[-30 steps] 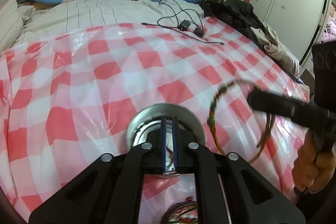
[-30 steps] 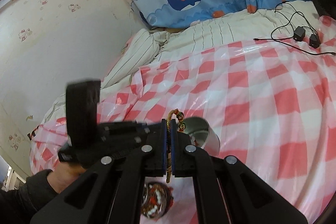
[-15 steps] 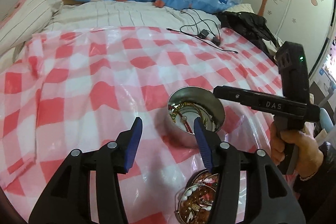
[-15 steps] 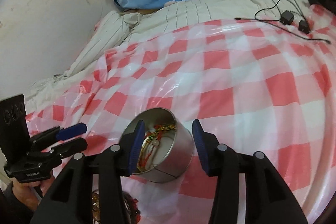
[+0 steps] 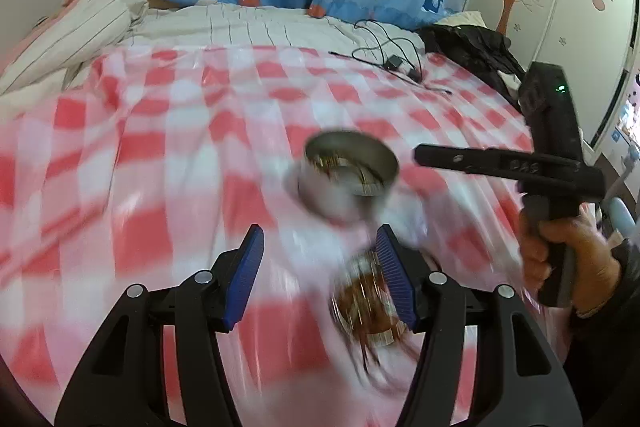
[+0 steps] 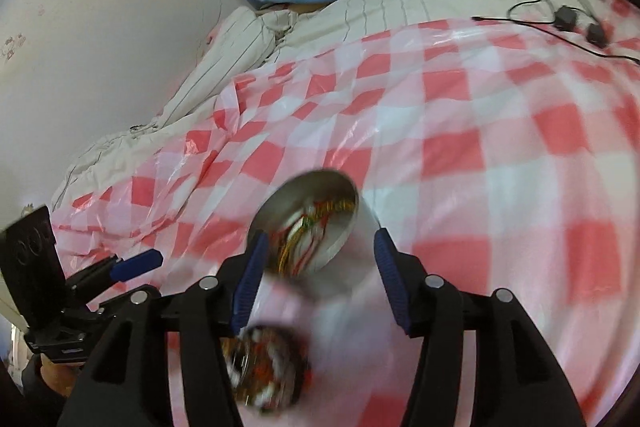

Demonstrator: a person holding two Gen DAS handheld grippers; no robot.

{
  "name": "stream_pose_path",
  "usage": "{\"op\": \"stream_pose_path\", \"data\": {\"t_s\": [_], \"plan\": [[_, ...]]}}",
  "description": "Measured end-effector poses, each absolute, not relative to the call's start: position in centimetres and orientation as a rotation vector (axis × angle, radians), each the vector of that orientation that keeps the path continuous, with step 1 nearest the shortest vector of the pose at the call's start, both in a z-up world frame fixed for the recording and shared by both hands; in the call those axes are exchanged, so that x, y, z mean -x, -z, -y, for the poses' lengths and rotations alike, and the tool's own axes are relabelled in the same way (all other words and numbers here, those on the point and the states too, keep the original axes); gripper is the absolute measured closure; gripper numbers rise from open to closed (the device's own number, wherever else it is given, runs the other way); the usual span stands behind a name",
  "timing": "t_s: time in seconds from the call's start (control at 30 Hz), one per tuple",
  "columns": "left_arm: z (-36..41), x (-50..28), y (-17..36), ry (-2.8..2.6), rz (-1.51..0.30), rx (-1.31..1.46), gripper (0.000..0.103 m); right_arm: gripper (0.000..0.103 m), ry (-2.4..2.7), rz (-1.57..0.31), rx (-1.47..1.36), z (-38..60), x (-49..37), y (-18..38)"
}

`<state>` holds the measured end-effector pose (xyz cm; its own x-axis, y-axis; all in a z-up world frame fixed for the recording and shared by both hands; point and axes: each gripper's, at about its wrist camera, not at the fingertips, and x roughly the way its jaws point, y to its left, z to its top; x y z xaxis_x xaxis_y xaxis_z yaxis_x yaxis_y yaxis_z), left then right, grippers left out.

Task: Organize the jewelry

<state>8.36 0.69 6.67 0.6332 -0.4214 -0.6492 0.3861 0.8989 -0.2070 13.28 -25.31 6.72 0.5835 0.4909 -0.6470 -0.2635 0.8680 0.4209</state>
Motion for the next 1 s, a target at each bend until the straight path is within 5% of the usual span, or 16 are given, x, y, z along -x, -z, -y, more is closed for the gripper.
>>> {"op": "stream_pose_path", "data": {"t_s": [0.33,1.0], "plan": [[0.8,0.5,-4.5,0.461,-0.761,-0.004,0.047,0.043,-0.328,-0.863,-0.226,23.9,-0.8,-2.5],[1.5,3.1,-2.9,0.337,-0.737,-0.069,0.033,0.025,-0.331,-0.831,-0.143,22.3,-0.1,-1.5]]}}
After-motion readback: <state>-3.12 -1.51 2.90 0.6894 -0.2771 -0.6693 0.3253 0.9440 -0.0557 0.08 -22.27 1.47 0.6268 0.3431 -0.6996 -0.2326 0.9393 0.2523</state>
